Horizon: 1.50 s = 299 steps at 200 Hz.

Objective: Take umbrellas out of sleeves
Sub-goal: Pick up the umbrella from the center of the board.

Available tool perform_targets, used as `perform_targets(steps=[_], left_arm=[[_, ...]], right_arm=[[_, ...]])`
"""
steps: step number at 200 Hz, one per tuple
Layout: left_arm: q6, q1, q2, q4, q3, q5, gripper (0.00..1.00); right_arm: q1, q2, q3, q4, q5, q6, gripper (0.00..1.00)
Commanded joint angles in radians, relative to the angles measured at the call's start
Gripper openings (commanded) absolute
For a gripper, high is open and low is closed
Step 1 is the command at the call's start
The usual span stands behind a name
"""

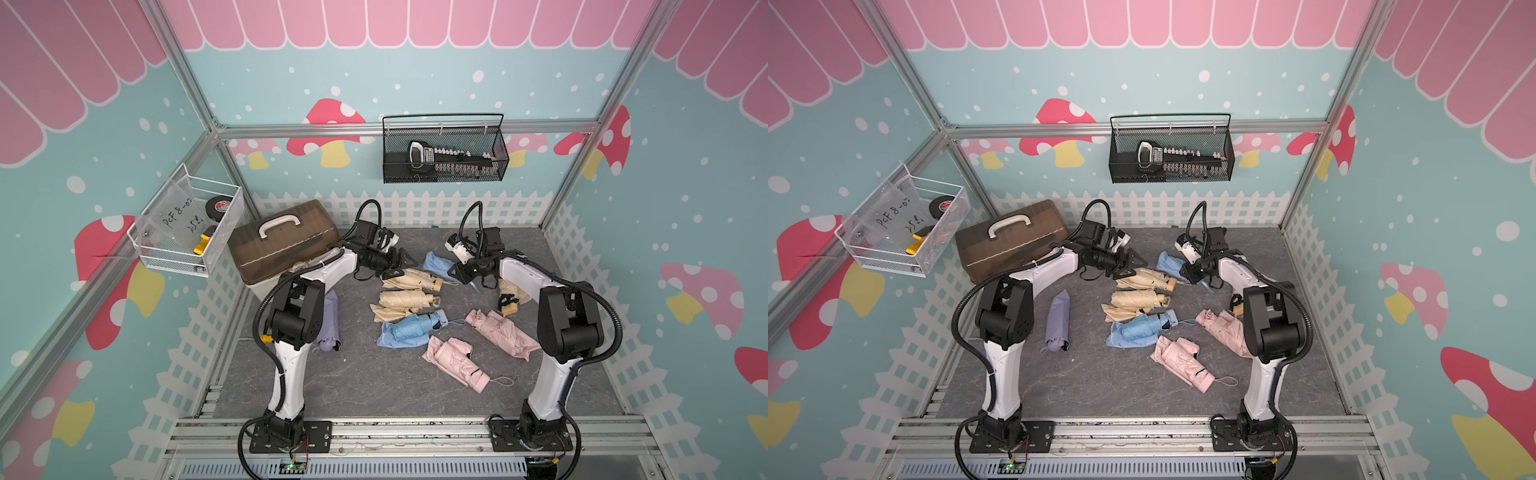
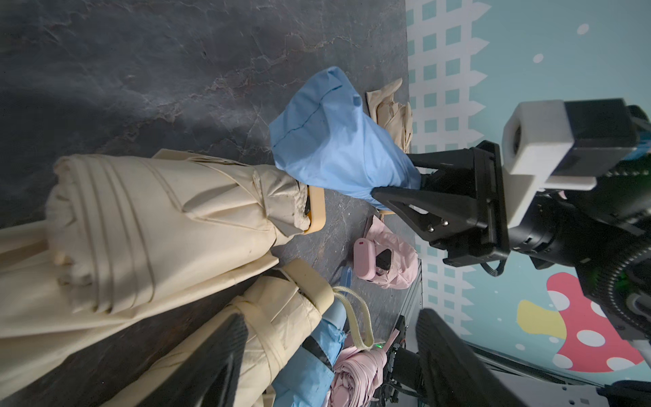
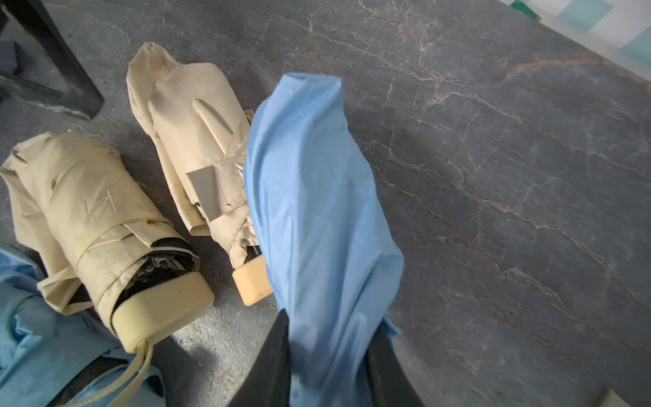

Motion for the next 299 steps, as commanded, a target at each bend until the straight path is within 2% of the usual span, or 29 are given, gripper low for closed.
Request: perform_targets(steps=[1, 39, 69, 76, 91, 154, 197, 214, 223, 253, 275, 286, 299], left_arm=[[-0.016, -0.003, 0.014, 0.011, 0.036, 0.02, 0.76], [-0.023, 0.009, 0.009, 0.02, 0.045, 0.019, 0.77], [-0.085, 0.015, 0.007, 0.095, 0.041, 0.056, 0.78], [-0.098, 0.014, 0.004, 0.106, 0.04, 0.062, 0.86], [-0.127, 0.014, 0.004, 0.14, 0.034, 0.073, 0.89], [-0.165, 0.003, -0.005, 0.183, 0.024, 0.077, 0.94], [-0.194, -0.009, -0.014, 0.214, 0.004, 0.094, 0.91], [-0.2, -0.01, -0.013, 0.214, -0.004, 0.106, 0.85], [-0.208, -0.012, -0.011, 0.214, -0.004, 0.117, 0.79], [-0.225, -0.013, 0.001, 0.214, -0.005, 0.15, 0.41], [-0.232, -0.012, 0.005, 0.211, -0.01, 0.163, 0.22], [-0.238, -0.01, 0.01, 0.212, -0.009, 0.169, 0.1], [-0.244, -0.008, 0.015, 0.212, -0.007, 0.174, 0.0]], right_arm=[[-0.009, -0.024, -0.008, 0.09, -0.1, 0.064, 0.0], [-0.021, -0.057, -0.052, 0.176, -0.199, 0.106, 0.0], [-0.017, -0.093, -0.07, 0.177, -0.28, 0.098, 0.0], [-0.014, -0.105, -0.077, 0.177, -0.294, 0.098, 0.0], [-0.004, -0.128, -0.088, 0.175, -0.321, 0.097, 0.0], [0.058, -0.193, -0.108, 0.124, -0.373, 0.063, 0.0], [0.084, -0.205, -0.108, 0.111, -0.367, 0.051, 0.0], [0.09, -0.204, -0.103, 0.111, -0.367, 0.049, 0.0], [0.094, -0.201, -0.101, 0.111, -0.365, 0.048, 0.0], [0.099, -0.189, -0.093, 0.111, -0.355, 0.053, 0.0], [0.099, -0.182, -0.091, 0.111, -0.344, 0.058, 0.0], [0.099, -0.179, -0.088, 0.111, -0.344, 0.066, 0.0], [0.096, -0.174, -0.078, 0.114, -0.336, 0.107, 0.15]])
